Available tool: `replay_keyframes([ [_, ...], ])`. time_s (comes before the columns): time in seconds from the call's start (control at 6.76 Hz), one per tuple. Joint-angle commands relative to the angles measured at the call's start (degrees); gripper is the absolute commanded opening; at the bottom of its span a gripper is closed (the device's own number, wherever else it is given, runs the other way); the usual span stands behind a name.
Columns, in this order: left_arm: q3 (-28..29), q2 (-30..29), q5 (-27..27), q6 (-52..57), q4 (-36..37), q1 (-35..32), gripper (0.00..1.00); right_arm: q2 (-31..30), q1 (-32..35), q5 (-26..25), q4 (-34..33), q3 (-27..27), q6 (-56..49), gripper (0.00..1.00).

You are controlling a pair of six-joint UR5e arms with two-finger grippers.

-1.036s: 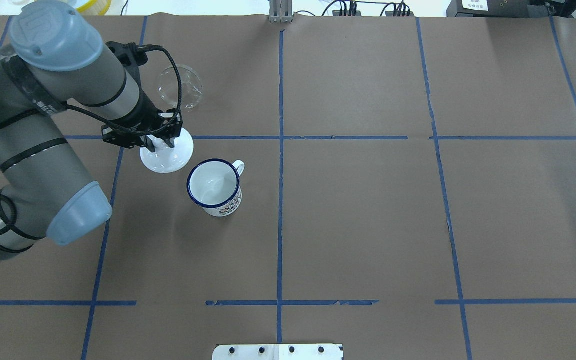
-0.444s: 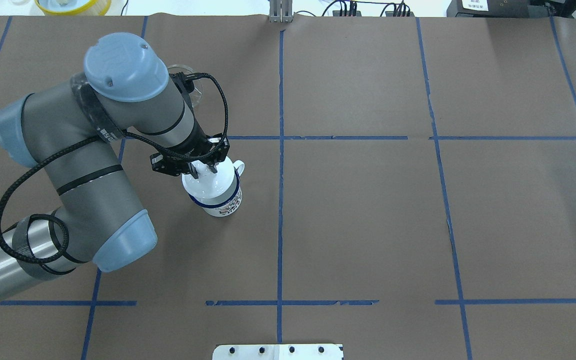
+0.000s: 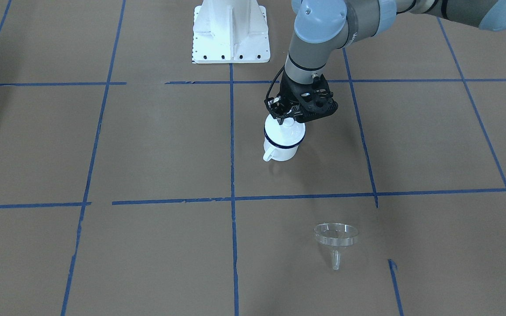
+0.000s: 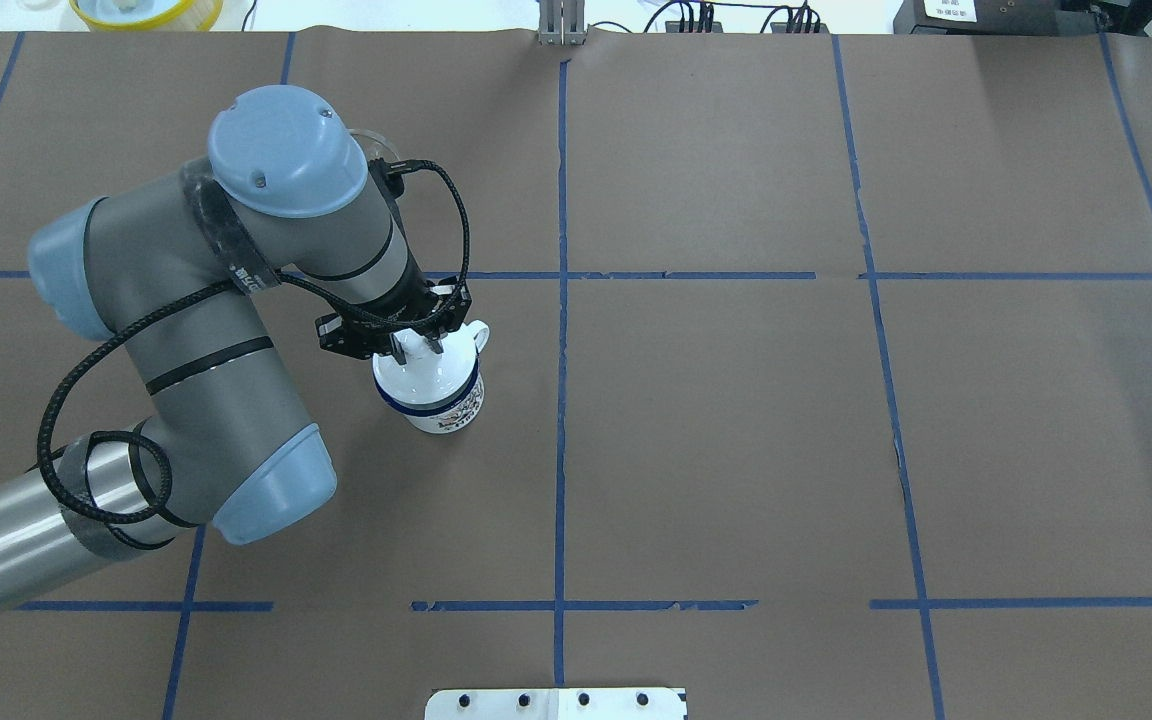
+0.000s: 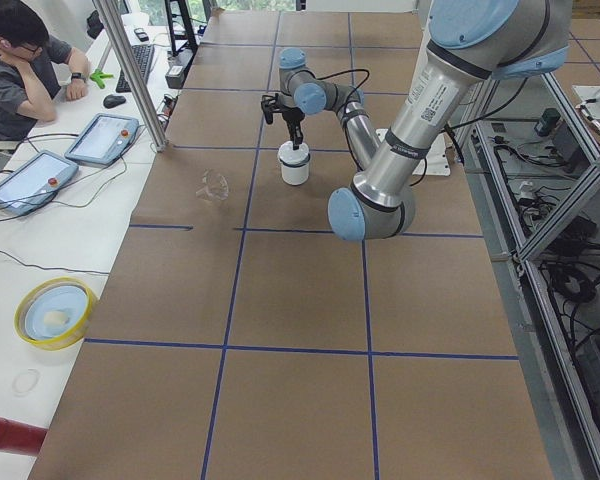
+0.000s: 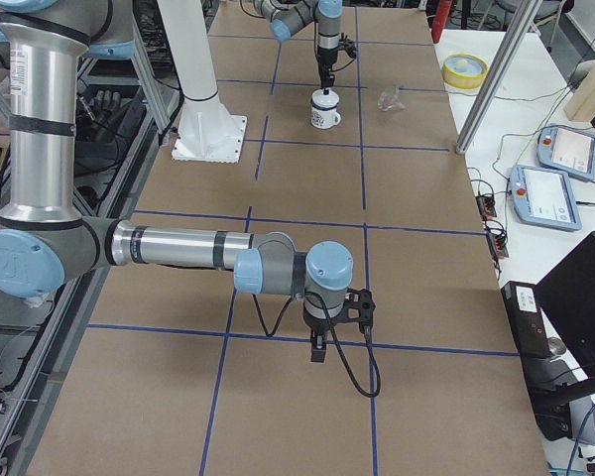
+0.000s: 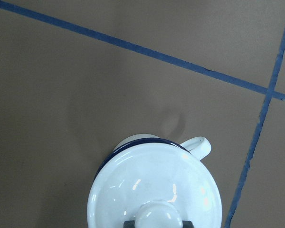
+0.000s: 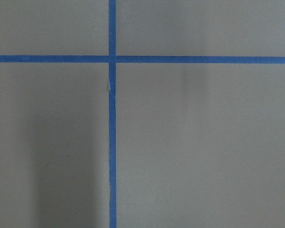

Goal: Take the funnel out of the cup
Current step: 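Lower the lid onto the mug opening and open the left gripper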

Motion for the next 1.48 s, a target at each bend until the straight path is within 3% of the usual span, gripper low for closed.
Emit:
replay_keyframes([
  [0.0,0.0,0.2,0.1,0.3,0.0,0.0,0.00,0.0,0.0,0.0,0.0,0.0,0.0,1.00],
  [0.59,-0.1,0.3,0.0,0.4,0.0,0.0,0.00,0.0,0.0,0.0,0.0,0.0,0.0,1.00],
  [0.89,-0.1,0.4,-0.1,0.5,-0.1,0.0,1.00,0.0,0.0,0.0,0.0,0.0,0.0,1.00],
  [1.33,-1.0,0.7,0.0,0.6,-0.1,-0.1,1.00,0.0,0.0,0.0,0.0,0.0,0.0,1.00],
])
